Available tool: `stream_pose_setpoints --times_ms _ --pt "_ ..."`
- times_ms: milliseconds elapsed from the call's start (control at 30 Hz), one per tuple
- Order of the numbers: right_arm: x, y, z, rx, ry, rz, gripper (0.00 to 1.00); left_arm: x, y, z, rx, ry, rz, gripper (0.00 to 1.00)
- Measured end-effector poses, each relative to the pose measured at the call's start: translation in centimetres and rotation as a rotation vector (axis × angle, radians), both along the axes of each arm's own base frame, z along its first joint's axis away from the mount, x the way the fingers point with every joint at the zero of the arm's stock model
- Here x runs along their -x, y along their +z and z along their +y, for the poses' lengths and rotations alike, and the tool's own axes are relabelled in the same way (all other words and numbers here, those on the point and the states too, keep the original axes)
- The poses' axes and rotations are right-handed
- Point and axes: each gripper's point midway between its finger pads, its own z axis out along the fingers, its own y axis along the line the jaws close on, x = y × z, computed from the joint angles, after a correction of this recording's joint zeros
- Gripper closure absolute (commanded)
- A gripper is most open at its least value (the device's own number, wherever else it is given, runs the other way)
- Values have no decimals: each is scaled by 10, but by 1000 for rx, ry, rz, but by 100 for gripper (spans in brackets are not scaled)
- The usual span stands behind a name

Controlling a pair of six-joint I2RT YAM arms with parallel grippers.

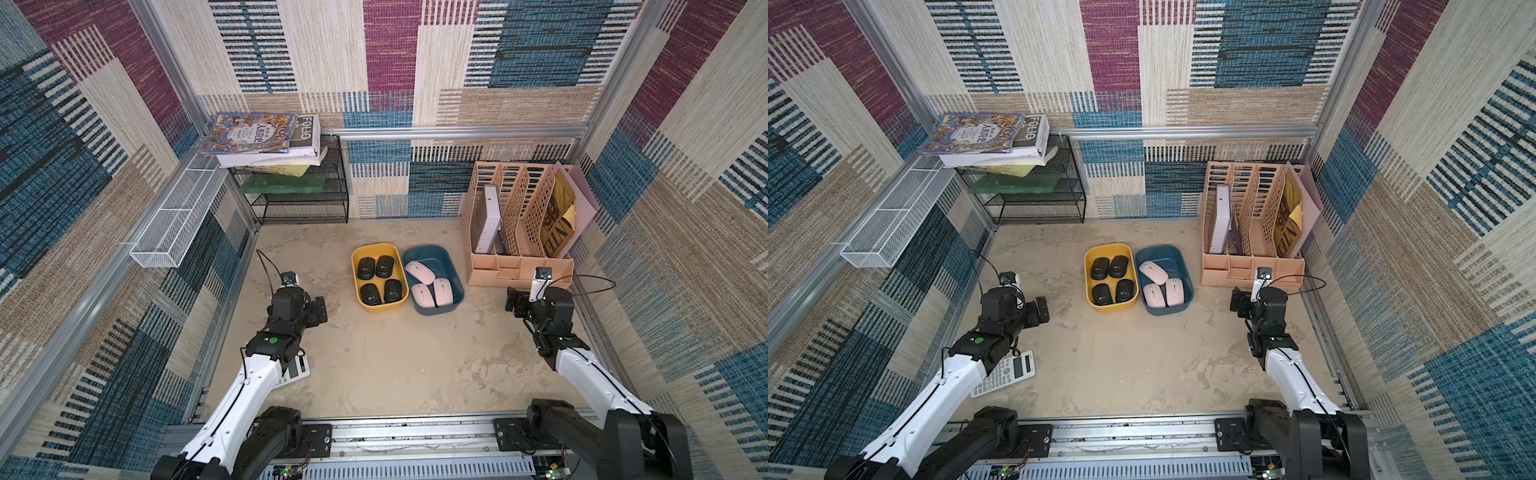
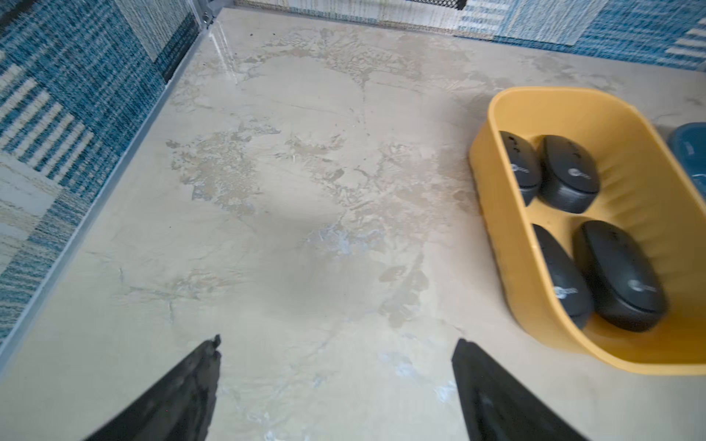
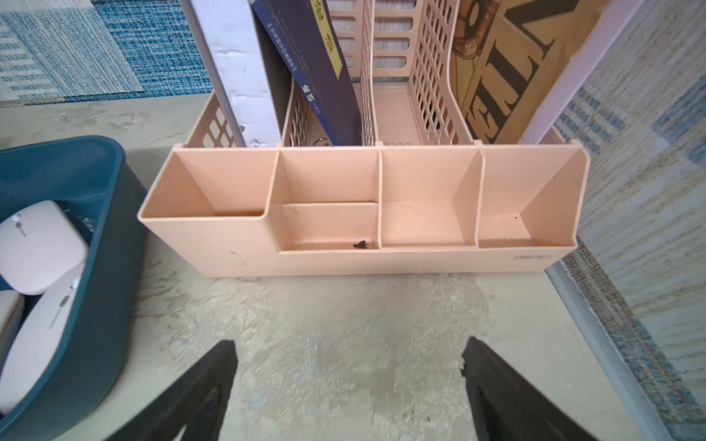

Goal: Place the mice by color into the storage box
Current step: Reset both arms

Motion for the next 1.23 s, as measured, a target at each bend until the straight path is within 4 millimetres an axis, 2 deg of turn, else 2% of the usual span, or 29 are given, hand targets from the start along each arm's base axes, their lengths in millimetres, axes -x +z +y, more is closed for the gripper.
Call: stream_pose_setpoints --times_ms 100,200,300,467,533,600,700,767,1233 --pt "-5 -7 10 11 27 -42 4 -2 -28 7 -49 -7 -4 1" --pt "-6 -12 21 39 64 -85 4 -11 -39 14 -68 0 -36 1" --pt "-4 -18 17 64 43 -112 4 -22 -47 15 -96 -13 -71 0" --pt "-18 -10 12 87 39 -172 4 -51 -55 11 -127 -80 -105 3" --pt "-24 -20 4 87 21 -162 4 -68 -62 6 -124 -122 -120 3" --pt "-27 -32 2 86 18 -130 4 -72 -74 5 -98 -158 -92 1" --pt "-33 -23 6 81 37 -166 4 -84 -64 13 -75 -143 -125 0" --pt "-35 -20 6 81 38 -179 4 -90 -58 10 -59 -166 -146 1" --pt "-37 -17 8 94 33 -183 4 -91 -58 5 -25 -202 -145 1"
